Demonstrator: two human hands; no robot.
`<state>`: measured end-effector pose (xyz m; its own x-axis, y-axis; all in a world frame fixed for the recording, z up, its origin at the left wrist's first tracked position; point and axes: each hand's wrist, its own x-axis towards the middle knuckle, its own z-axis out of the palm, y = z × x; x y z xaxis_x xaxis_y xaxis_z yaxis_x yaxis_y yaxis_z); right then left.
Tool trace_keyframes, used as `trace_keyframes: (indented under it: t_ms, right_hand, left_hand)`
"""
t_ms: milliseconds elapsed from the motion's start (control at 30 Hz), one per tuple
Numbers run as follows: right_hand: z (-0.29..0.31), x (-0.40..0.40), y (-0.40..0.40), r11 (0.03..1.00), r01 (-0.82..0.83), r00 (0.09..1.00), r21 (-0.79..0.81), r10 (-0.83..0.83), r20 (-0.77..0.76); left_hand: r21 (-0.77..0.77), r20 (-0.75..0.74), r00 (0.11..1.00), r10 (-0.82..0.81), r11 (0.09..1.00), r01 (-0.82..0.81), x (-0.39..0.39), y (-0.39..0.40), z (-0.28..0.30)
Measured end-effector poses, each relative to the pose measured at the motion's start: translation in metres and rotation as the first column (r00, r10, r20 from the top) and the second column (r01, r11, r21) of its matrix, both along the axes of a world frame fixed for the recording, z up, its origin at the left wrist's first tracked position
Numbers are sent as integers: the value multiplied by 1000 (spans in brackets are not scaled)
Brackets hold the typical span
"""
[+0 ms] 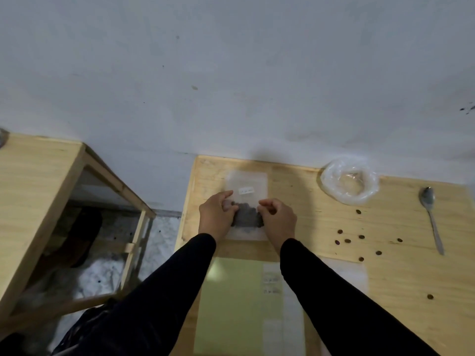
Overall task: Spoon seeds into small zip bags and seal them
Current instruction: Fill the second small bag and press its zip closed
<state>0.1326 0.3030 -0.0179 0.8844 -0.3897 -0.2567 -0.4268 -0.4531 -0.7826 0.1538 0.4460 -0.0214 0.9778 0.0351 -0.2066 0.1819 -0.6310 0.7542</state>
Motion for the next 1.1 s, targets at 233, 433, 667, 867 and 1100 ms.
trace_keyframes:
  t_ms: [233, 433, 667, 867, 1100]
  right_hand:
    - [-10, -4, -2, 925, -254, 962, -284, 272, 26]
    - [0, -16, 4, 693, -383, 866, -611, 499, 23]
    - [20, -31, 6, 372, -566, 760, -735, 581, -291]
    - [40, -62, -8, 502, -409, 877, -762, 448, -176]
    - [62, -150, -44, 746, -118, 987, -655, 162, 6]
  left_hand:
    - [260, 85, 970, -229, 945, 200, -3, 1, -8]
    - [472, 22, 911, -412, 807, 354, -10, -1, -2]
    - [470, 154, 876, -456, 814, 341, -22, 2, 23]
    - [507, 422, 721, -549, 803, 314, -37, -9, 43]
    - [620, 257, 574, -778, 588, 519, -95, -58, 29]
